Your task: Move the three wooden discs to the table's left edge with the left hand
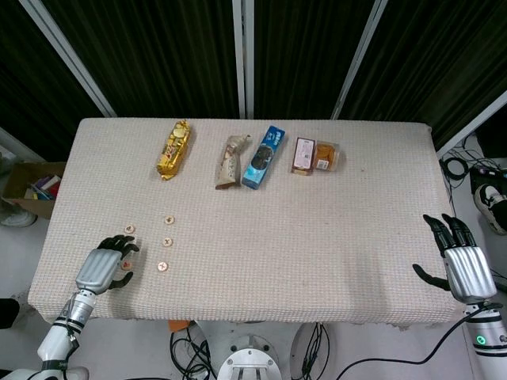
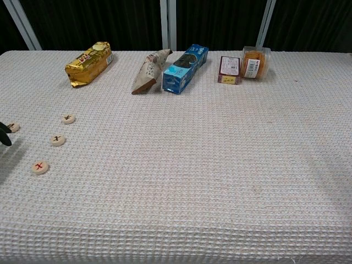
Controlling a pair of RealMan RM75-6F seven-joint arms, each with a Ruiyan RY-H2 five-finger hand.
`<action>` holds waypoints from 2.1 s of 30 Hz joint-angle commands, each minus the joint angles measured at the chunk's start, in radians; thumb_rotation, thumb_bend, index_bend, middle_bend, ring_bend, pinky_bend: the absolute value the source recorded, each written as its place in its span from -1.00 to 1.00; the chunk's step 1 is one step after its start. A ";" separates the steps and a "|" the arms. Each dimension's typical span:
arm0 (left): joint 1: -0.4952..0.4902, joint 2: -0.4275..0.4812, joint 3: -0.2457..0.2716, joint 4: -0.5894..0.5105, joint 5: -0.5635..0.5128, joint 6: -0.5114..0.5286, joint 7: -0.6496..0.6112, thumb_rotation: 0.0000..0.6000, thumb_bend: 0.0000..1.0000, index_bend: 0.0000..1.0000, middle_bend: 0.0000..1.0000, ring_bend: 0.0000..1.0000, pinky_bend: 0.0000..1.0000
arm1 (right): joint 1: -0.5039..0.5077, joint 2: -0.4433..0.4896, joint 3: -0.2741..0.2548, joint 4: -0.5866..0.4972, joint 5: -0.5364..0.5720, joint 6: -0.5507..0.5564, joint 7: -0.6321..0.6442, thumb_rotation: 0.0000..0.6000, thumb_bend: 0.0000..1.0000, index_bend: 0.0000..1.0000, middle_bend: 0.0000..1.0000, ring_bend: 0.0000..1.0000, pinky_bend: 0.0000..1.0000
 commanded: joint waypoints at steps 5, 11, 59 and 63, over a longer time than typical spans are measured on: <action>0.003 -0.001 0.005 0.000 -0.014 0.000 0.014 1.00 -0.31 -0.36 -0.68 -0.77 -0.68 | -0.006 0.022 0.018 -0.012 0.004 0.031 -0.002 1.00 -0.77 -0.82 -0.63 -0.92 -0.75; 0.007 -0.021 0.004 0.022 -0.014 0.010 0.007 1.00 -0.31 -0.32 -0.68 -0.77 -0.68 | -0.008 0.035 0.019 -0.027 0.002 0.033 -0.005 1.00 -0.77 -0.82 -0.63 -0.92 -0.75; -0.186 -0.056 -0.162 0.192 -0.178 -0.186 -0.001 1.00 -0.17 -0.05 -0.65 -0.77 -0.68 | -0.023 0.025 0.019 -0.029 0.003 0.048 0.000 1.00 -0.77 -0.80 -0.63 -0.92 -0.75; -0.187 -0.063 -0.157 0.210 -0.207 -0.201 0.003 1.00 -0.18 -0.07 -0.65 -0.77 -0.68 | -0.022 0.022 0.019 -0.027 0.004 0.046 0.001 1.00 -0.76 -0.80 -0.63 -0.92 -0.75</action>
